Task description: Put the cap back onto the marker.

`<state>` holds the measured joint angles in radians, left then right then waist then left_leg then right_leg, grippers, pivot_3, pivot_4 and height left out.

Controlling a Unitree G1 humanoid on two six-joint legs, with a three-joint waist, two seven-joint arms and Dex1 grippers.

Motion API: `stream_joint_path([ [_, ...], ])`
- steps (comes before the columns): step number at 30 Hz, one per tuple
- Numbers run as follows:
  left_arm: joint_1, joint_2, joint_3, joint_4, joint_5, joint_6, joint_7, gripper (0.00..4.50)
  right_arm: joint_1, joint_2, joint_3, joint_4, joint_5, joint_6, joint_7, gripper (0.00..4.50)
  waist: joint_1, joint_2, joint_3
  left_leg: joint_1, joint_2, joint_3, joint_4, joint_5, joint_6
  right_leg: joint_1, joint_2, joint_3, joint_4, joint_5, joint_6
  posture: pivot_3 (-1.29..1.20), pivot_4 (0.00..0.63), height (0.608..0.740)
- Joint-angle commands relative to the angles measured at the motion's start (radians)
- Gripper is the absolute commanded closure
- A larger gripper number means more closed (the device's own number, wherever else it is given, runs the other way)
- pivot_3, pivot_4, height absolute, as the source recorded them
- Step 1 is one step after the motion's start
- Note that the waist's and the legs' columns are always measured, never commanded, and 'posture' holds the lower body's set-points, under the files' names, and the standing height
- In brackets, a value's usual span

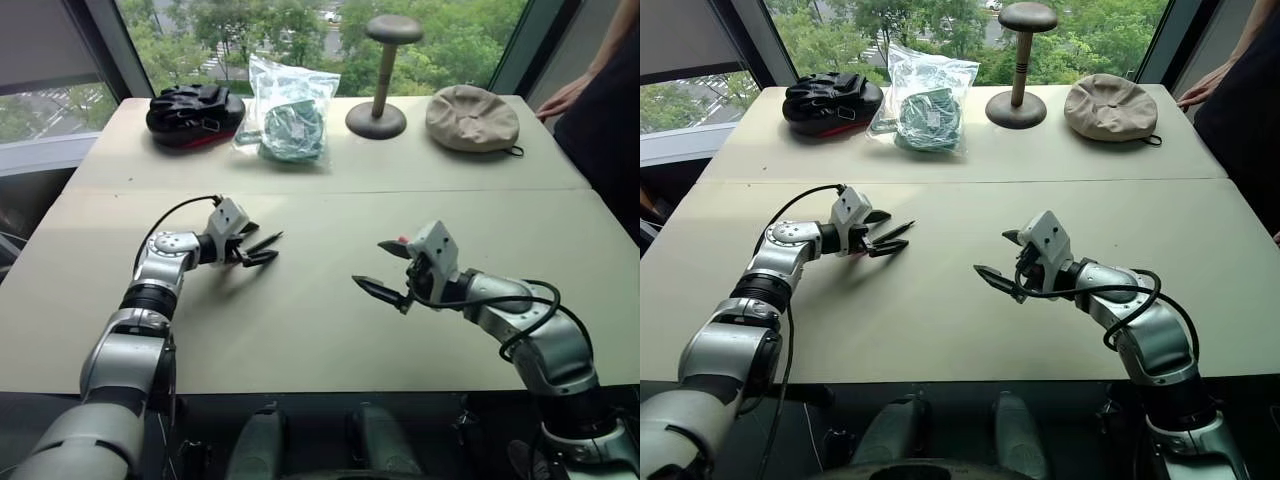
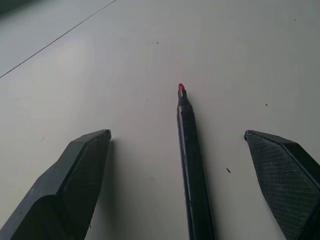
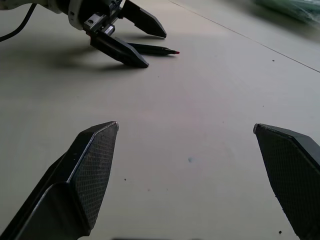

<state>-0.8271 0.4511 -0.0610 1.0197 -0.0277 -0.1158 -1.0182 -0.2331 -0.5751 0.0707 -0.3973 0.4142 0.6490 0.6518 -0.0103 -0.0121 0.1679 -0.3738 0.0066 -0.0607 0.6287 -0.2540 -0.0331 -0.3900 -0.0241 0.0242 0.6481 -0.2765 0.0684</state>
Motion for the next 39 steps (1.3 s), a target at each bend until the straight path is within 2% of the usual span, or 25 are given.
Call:
stream_joint_path([
  [1, -0.017, -0.008, -0.021, 0.017, 0.031, 0.008, 0.005, 0.0, 0.001, 0.009, -0.015, -0.027, -0.001, -0.016, -0.009, 0.01, 0.0, 0.0, 0.0, 0.0, 0.0, 0.0, 0.0, 0.0, 0.0, 0.0, 0.0, 0.0, 0.0, 0.0, 0.0, 0.0, 0.15, 0.74],
  [5, -0.023, -0.006, -0.041, 0.033, 0.058, 0.025, 0.001, 0.0, 0.0, 0.014, -0.019, -0.025, -0.005, -0.018, -0.012, 0.01, 0.0, 0.0, 0.0, 0.0, 0.0, 0.0, 0.0, 0.0, 0.0, 0.0, 0.0, 0.0, 0.0, 0.0, 0.0, 0.0, 0.15, 0.74],
  [8, -0.02, -0.003, -0.042, 0.038, 0.057, 0.031, -0.003, 0.75, -0.004, 0.015, -0.022, -0.02, -0.007, -0.02, -0.015, 0.0, 0.0, 0.0, 0.0, 0.0, 0.0, 0.0, 0.0, 0.0, 0.0, 0.0, 0.0, 0.0, 0.0, 0.0, 0.0, 0.0, 0.15, 0.74],
  [15, 0.006, 0.019, -0.038, 0.027, 0.047, 0.03, -0.025, 4.21, -0.003, 0.008, -0.031, -0.013, -0.005, -0.024, -0.011, 0.0, -0.006, 0.0, -0.001, 0.001, 0.0, 0.0, 0.0, 0.0, 0.0, 0.001, 0.001, 0.0, 0.0, 0.0, 0.0, 0.0, 0.15, 0.74],
  [16, 0.01, 0.022, -0.037, 0.025, 0.046, 0.031, -0.026, 4.44, -0.004, 0.007, -0.033, -0.011, -0.004, -0.024, -0.01, 0.0, -0.007, 0.0, -0.001, 0.001, 0.001, 0.0, 0.0, 0.0, 0.0, 0.0, 0.001, 0.0, 0.0, 0.0, 0.0, 0.0, 0.15, 0.74],
  [22, 0.026, 0.041, -0.02, 0.004, 0.032, 0.022, -0.032, 4.44, -0.038, -0.02, -0.047, 0.053, -0.026, -0.04, 0.005, 0.0, -0.01, 0.0, -0.001, 0.001, 0.001, 0.0, 0.0, 0.0, 0.0, 0.0, 0.002, 0.001, 0.0, 0.0, 0.0, 0.0, 0.15, 0.74],
  [26, 0.011, 0.068, 0.006, -0.078, -0.039, 0.052, -0.173, 4.44, -0.109, -0.056, -0.062, 0.203, -0.1, -0.101, -0.004, 0.0, -0.012, 0.0, 0.0, 0.0, 0.003, 0.001, 0.0, 0.0, 0.0, -0.002, 0.005, 0.002, 0.0, 0.0, -0.001, 0.0, 0.15, 0.74],
  [31, 0.012, 0.155, -0.01, -0.286, -0.088, 0.123, -0.377, 4.44, -0.189, -0.112, -0.059, 0.429, -0.166, -0.21, 0.054, 0.0, -0.006, -0.001, 0.0, -0.003, 0.004, 0.001, -0.003, 0.0, 0.0, -0.005, 0.007, 0.002, 0.0, 0.0, -0.001, 0.0, 0.15, 0.74],
  [39, 0.06, 0.209, -0.011, -0.565, -0.116, 0.219, -0.402, 4.44, -0.273, -0.062, -0.046, 0.646, -0.159, -0.27, 0.157, 0.0, -0.007, 0.0, 0.0, -0.003, 0.005, 0.001, -0.004, 0.0, 0.001, -0.005, 0.007, 0.002, -0.001, 0.0, -0.002, 0.0, 0.15, 0.74],
])
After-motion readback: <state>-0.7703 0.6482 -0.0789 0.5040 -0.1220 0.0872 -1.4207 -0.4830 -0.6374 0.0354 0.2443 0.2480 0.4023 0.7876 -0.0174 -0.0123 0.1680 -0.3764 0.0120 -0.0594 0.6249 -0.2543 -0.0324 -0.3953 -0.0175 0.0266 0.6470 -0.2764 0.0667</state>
